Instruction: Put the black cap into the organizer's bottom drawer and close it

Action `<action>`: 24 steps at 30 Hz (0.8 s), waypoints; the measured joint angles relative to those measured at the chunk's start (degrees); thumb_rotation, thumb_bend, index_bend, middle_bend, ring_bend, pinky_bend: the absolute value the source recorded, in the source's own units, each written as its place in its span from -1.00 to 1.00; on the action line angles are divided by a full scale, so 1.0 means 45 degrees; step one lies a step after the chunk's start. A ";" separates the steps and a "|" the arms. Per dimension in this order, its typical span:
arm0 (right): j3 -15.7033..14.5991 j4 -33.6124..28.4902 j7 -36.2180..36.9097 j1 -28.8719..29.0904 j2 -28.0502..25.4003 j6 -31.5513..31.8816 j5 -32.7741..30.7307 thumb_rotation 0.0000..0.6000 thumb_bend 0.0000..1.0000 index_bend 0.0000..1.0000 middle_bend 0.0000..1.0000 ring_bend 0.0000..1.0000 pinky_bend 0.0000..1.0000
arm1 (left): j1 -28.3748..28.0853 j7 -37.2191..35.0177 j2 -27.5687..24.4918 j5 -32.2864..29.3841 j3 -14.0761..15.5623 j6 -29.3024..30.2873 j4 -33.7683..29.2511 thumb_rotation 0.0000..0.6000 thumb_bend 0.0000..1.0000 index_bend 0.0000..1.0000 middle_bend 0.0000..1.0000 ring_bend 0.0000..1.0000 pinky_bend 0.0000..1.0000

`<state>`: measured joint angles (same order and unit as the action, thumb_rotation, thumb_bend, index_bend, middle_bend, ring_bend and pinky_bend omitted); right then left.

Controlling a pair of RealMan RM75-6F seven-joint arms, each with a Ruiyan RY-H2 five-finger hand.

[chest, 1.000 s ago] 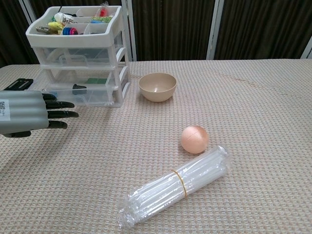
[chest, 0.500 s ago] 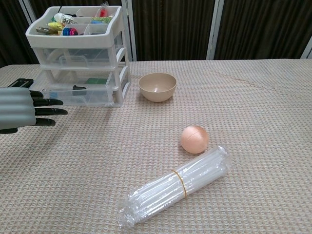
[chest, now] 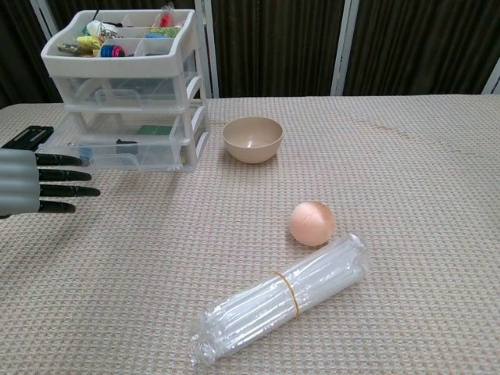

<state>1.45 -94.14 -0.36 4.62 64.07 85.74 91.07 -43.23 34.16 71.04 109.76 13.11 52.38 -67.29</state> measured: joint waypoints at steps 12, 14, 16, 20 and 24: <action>-0.0001 -0.0018 0.0037 -0.0002 -0.0012 -0.0012 -0.0010 1.00 -0.93 -0.83 -1.00 -1.00 -1.00 | -0.0400 -0.0515 0.0008 0.0678 0.0286 0.0102 0.0415 1.00 -0.26 -0.63 -1.00 -1.00 -0.89; 0.0001 -0.0025 0.0029 0.0002 -0.0008 -0.0019 -0.0016 1.00 -0.93 -0.83 -1.00 -1.00 -1.00 | -0.0393 -0.0492 -0.0015 0.0611 0.0217 0.0111 0.0493 1.00 -0.26 -0.63 -1.00 -1.00 -0.89; 0.0000 -0.0030 0.0030 0.0003 -0.0005 -0.0027 -0.0020 1.00 -0.93 -0.83 -1.00 -1.00 -1.00 | -0.0396 -0.0480 -0.0045 0.0546 0.0172 0.0080 0.0540 1.00 -0.26 -0.63 -1.00 -1.00 -0.88; -0.0004 -0.0047 0.0025 0.0005 -0.0003 -0.0038 -0.0022 1.00 -0.93 -0.83 -1.00 -1.00 -1.00 | -0.0394 -0.0470 -0.0059 0.0310 0.0035 -0.0078 0.0732 1.00 -0.26 -0.64 -1.00 -1.00 -0.89; -0.0003 -0.0052 0.0018 0.0005 0.0000 -0.0046 -0.0034 1.00 -0.93 -0.83 -1.00 -1.00 -1.00 | -0.0387 -0.0460 -0.0004 0.0080 -0.0138 -0.0173 0.0946 1.00 -0.26 -0.65 -1.00 -1.00 -0.89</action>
<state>1.44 -94.37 -0.28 4.65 64.07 85.54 90.92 -44.97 32.09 71.03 110.12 12.49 51.60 -63.03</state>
